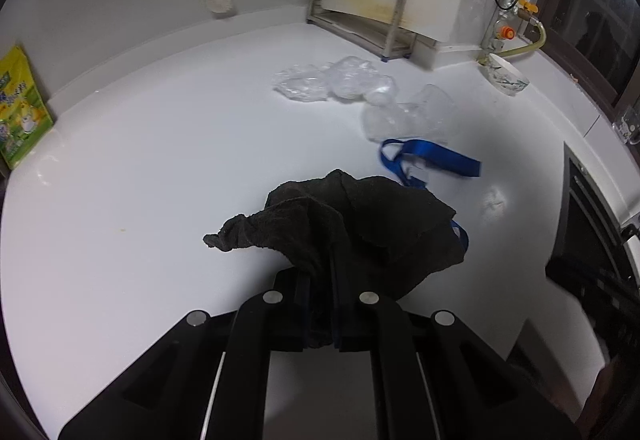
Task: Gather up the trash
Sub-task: 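Grasp the blue strap by its white buckle with the right tool while the left tool holds the cloth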
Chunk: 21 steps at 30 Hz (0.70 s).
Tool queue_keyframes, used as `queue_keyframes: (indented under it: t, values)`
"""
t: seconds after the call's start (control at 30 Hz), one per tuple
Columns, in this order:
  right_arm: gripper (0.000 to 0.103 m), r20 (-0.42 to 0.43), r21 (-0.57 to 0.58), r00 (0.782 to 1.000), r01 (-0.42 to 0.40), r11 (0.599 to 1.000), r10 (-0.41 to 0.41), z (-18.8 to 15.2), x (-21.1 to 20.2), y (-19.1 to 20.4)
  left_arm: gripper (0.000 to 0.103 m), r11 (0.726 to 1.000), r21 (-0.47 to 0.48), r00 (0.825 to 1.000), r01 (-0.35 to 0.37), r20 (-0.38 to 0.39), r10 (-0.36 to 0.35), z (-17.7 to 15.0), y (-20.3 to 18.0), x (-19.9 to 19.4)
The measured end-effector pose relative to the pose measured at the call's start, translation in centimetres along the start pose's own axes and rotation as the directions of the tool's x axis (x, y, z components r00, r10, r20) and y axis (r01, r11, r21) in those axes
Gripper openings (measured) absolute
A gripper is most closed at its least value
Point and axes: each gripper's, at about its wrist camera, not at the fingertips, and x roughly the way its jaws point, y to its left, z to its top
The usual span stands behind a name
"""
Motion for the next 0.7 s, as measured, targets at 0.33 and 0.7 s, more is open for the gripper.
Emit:
queue_keyframes:
  t: [0.33,0.7]
  values:
    - [0.057,-0.008,-0.148,0.998,-0.066,0.987,0.066,4.6,5.2,5.5,0.008,0.998,-0.03,0.998,-0.056,-0.016,0.056,-0.7,5.8,-1.0]
    - [0.061,-0.101,-0.212,0.994,-0.05,0.976,0.029,6.4,11.2,8.1,0.008,0.997,-0.028,0.998,-0.066,-0.012,0.066,-0.8,7.9,-1.0]
